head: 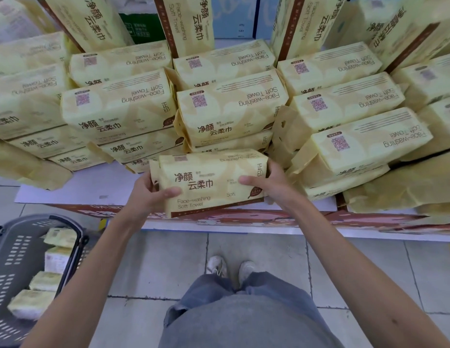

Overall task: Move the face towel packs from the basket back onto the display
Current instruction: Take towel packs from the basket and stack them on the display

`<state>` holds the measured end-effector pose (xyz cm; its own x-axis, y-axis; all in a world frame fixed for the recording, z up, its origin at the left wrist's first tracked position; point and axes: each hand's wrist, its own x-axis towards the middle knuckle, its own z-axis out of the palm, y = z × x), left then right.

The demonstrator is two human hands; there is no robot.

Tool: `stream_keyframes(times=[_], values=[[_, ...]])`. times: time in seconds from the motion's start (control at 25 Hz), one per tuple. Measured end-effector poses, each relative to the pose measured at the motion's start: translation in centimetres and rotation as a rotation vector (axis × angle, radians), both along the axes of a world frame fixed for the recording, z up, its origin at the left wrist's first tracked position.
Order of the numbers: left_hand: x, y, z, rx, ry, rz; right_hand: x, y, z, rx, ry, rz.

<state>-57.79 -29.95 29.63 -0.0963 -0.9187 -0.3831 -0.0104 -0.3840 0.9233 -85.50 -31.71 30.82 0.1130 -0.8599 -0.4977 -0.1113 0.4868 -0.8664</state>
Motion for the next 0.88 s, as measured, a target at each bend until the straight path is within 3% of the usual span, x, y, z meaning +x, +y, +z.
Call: stream_keyframes(times=[0.2, 0.48, 0.76, 0.88], values=[[-1.9, -0.9, -2.5, -0.145, -0.195, -0.037, -0.1, -1.2, -1.6, -0.145, -0.078, -0.234], [-3.3, -1.3, -6.3, -0.25, -0.396, -0.017, 1.1, -1.6, -4.2, -0.194, 0.12, -0.445], [-4.6, -0.3, -6.7, -0.307, -0.455, 0.072, 3.7, -1.6, -3.8, 0.056, 0.016, -0.736], [-5.3, -0.3, -6.4, -0.292, -0.456, 0.09, 4.7, -0.7, -3.5, 0.063, -0.054, -0.781]])
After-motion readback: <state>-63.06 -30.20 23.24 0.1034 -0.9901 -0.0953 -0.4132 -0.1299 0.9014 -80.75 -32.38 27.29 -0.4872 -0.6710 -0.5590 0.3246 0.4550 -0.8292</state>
